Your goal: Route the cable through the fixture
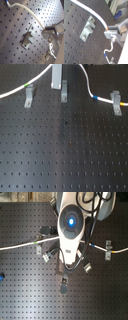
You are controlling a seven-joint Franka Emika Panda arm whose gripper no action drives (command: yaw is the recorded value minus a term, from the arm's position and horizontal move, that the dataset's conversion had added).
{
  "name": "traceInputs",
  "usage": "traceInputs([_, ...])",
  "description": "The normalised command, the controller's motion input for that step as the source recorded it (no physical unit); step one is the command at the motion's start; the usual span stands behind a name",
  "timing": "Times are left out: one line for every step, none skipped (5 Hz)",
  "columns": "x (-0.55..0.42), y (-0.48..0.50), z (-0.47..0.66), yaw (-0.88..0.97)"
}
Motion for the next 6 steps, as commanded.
traceInputs([-0.008, -0.047, 0.0, -0.03])
traceInputs([-0.213, -0.069, 0.26, -0.16])
traceInputs([-0.252, -0.003, 0.36, -0.38])
traceInputs([-0.226, 0.015, 0.39, -0.51])
traceInputs([-0.167, 0.048, 0.4, -0.49])
traceInputs([-0.256, -0.026, 0.33, -0.38])
